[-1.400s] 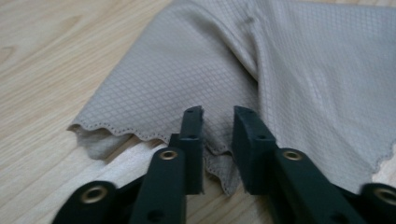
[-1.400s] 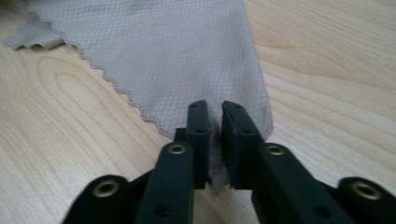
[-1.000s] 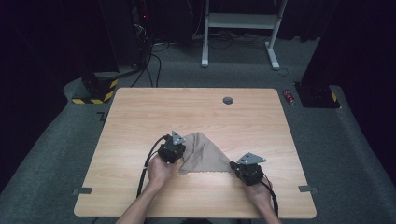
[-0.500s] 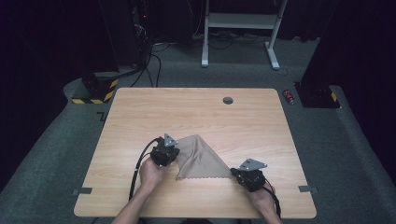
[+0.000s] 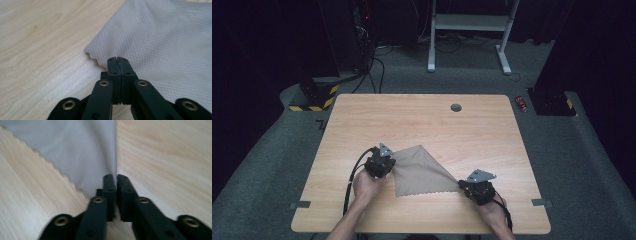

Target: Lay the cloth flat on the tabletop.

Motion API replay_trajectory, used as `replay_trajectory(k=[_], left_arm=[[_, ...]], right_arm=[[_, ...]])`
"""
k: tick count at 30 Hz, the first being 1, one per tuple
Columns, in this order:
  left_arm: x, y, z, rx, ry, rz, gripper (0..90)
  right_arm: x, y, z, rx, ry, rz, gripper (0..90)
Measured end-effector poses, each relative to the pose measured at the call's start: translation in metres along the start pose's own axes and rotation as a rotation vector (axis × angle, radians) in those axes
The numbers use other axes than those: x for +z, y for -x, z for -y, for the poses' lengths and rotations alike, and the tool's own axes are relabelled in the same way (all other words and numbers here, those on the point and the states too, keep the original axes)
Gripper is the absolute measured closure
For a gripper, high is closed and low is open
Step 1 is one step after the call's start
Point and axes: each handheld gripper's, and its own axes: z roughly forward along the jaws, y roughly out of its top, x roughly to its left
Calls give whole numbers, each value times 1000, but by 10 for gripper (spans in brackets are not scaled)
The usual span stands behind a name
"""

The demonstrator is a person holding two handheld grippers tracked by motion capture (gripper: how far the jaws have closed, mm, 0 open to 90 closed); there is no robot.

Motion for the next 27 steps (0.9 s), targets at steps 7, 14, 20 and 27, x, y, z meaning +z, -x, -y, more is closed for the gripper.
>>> replay_trajectory(k=[7,14,20,27], left_arm=[[4,1,15,-71,48,-10,690],[6,4,26,-112,92,-27,500],[3,6,34,-96,123,-48,442],[1,9,40,-89,141,-57,416]], right_arm=[[26,7,-39,99,40,-28,736],[70,15,-93,155,16,-33,636],[96,13,-112,153,-35,-47,627],[114,11,-112,154,-73,-56,787]])
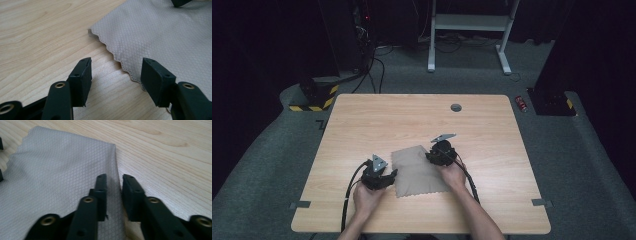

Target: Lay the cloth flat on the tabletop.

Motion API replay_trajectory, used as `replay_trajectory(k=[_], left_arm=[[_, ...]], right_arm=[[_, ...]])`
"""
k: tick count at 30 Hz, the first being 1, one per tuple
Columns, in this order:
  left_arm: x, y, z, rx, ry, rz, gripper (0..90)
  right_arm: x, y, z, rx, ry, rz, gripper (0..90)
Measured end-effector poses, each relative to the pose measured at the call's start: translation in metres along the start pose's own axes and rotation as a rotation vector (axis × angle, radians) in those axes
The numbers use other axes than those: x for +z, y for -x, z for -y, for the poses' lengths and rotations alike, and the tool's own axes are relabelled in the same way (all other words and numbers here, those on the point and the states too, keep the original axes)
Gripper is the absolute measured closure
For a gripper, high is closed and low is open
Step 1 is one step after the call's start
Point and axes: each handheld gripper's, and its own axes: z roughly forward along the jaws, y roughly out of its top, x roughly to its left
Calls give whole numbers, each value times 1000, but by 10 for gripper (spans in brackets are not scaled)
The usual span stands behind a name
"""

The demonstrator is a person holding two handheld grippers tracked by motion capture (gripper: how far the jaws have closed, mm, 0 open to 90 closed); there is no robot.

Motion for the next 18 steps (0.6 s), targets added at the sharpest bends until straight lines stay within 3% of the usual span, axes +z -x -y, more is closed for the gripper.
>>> replay_trajectory(k=[2,5,9,10,12,13,14,18], left_arm=[[1,-2,0,-24,-8,-1,381],[1,-3,0,-41,-11,-1,359],[1,-3,0,-52,-12,0,351],[1,-3,0,-55,-14,0,351],[1,-4,0,-51,-15,-3,347],[1,-3,0,-54,-15,-2,345],[1,-3,0,-56,-15,-2,345],[1,-3,0,-57,-15,-2,344]], right_arm=[[0,-3,0,-27,-9,-1,884],[-2,-6,0,-39,-6,-6,891],[-20,-22,-7,-121,57,-8,891],[-20,-22,-7,-121,57,-8,891],[-26,-31,-9,-155,64,-16,891],[-31,-42,-10,-201,74,-28,890],[-31,-42,-10,-201,74,-28,890],[-35,-70,-5,-300,68,-61,887]])
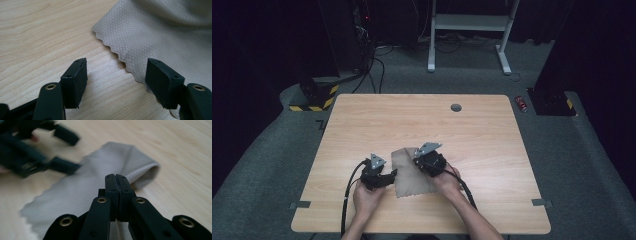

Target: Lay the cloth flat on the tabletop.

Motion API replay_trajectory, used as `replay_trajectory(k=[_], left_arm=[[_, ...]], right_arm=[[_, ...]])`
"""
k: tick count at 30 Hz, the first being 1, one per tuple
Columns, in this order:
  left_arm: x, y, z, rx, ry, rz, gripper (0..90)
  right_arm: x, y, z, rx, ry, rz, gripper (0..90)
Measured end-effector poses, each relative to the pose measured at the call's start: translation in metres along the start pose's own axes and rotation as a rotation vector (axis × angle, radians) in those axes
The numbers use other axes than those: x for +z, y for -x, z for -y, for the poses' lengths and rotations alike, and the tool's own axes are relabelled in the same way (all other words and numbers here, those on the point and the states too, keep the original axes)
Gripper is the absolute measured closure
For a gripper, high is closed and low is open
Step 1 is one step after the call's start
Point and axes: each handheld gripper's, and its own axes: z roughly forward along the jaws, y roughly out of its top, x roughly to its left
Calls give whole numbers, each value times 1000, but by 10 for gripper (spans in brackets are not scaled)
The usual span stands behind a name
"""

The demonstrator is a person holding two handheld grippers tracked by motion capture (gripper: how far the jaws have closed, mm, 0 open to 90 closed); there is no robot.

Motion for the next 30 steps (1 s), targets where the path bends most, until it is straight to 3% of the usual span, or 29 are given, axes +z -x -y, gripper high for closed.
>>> replay_trajectory(k=[2,6,8,9,10,12,14,15,16,18,20,24,27,29,30], left_arm=[[0,0,0,1,1,1,347],[0,0,1,-6,3,2,349],[0,0,0,-1,3,1,349],[0,0,0,-2,3,2,349],[0,0,0,-2,3,2,348],[0,0,0,-2,3,2,349],[0,0,0,-2,3,1,349],[0,0,0,-2,3,1,348],[0,0,0,-2,3,2,348],[0,0,0,-2,3,2,348],[0,0,0,-2,2,1,348],[0,0,0,-2,3,1,348],[0,0,0,-2,2,0,345],[0,0,0,0,1,-2,341],[0,0,0,-1,1,-3,339]], right_arm=[[3,-17,4,-48,-13,-24,886],[21,-52,21,-186,-100,-52,858],[20,-54,22,-186,-93,-59,840],[18,-53,23,-170,-95,-78,816],[10,-48,23,-147,-55,-98,759],[6,-46,23,-135,-37,-94,745],[-4,-36,21,-74,7,-84,738],[-10,-22,21,-10,20,-49,742],[-10,-22,21,-10,20,-49,742],[-10,-7,23,60,8,-13,740],[-4,4,26,116,-7,-7,719],[10,3,25,118,-33,-23,719],[17,3,24,115,-52,-38,772],[21,3,24,105,-65,-40,875],[21,4,24,110,-64,-44,884]])
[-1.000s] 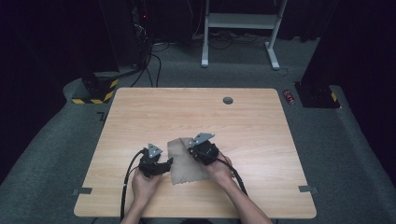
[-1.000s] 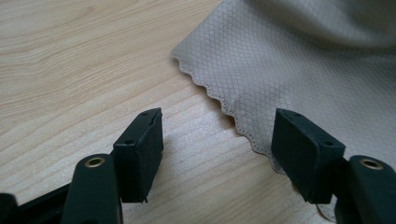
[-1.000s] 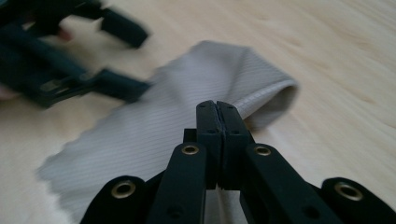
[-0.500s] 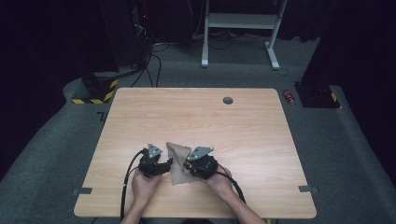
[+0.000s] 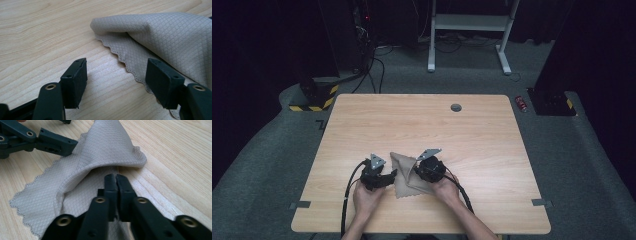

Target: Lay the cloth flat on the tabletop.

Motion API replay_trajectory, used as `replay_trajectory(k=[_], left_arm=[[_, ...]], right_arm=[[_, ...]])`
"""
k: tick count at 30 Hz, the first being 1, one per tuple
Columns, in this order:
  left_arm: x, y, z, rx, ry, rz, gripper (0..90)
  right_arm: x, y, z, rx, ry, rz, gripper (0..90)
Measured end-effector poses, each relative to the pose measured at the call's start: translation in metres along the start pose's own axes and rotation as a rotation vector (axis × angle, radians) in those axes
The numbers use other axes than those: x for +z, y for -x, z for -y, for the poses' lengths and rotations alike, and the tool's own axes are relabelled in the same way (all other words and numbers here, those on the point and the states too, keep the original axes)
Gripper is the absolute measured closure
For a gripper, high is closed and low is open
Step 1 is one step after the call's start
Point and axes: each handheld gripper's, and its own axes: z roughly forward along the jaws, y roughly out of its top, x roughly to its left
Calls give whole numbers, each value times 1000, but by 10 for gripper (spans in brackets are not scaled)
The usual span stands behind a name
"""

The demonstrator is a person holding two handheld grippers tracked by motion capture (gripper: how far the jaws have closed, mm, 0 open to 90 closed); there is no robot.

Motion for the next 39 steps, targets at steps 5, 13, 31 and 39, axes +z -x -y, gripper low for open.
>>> replay_trajectory(k=[5,13,31,39], left_arm=[[0,2,0,24,-2,9,318],[0,3,0,26,-4,26,305],[-1,3,1,24,-4,32,303],[-1,3,1,21,-1,21,335]], right_arm=[[-9,2,-2,-1,30,8,889],[-26,2,-7,-15,75,40,890],[-34,2,-6,-11,80,46,887],[-44,10,-4,12,98,76,892]])
